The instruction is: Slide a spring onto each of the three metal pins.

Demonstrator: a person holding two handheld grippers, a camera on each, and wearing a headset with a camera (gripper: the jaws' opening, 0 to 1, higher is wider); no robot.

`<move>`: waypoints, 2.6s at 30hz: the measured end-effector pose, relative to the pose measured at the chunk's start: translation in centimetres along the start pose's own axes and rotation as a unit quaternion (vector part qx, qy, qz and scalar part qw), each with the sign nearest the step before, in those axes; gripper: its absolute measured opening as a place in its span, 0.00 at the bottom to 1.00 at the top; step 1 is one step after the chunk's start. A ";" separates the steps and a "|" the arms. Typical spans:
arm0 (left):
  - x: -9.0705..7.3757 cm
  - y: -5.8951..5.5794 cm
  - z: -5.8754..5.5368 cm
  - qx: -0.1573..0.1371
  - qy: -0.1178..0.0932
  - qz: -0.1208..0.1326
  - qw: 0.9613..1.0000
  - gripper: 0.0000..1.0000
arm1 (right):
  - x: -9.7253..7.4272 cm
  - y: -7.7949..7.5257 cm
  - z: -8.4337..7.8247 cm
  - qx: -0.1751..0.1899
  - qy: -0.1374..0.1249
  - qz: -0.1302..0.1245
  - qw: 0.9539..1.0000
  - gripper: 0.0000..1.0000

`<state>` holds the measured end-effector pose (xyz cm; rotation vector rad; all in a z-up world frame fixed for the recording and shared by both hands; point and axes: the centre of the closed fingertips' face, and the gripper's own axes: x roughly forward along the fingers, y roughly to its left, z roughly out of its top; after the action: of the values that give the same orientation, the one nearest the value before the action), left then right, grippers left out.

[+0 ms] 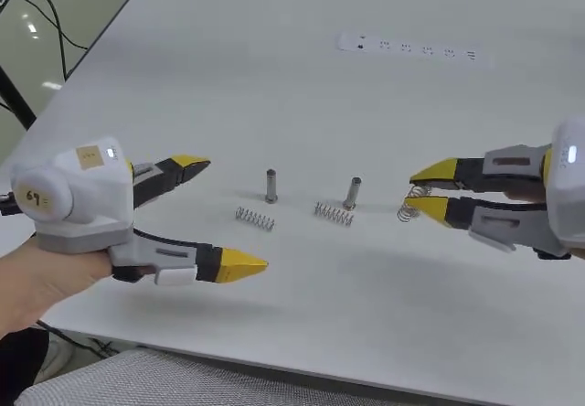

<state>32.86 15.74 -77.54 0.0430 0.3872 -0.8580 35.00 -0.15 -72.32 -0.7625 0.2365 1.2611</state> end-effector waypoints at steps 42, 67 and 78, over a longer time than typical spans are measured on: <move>-0.5 0.9 1.0 0.006 -0.005 0.017 1.000 0.97 | 1.0 -5.5 -5.7 0.073 0.050 -0.061 0.994 0.12; -0.9 0.9 1.1 0.002 -0.004 0.021 1.000 0.96 | 2.4 -4.3 -7.2 0.081 0.069 -0.048 0.993 0.12; -1.1 0.9 1.1 -0.001 -0.004 0.021 1.000 0.95 | 3.0 -3.0 -8.3 0.081 0.089 -0.032 0.992 0.12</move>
<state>33.25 16.95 -76.20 0.0458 0.3773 -0.8168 40.70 -3.42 -78.95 -0.7373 0.4501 1.1010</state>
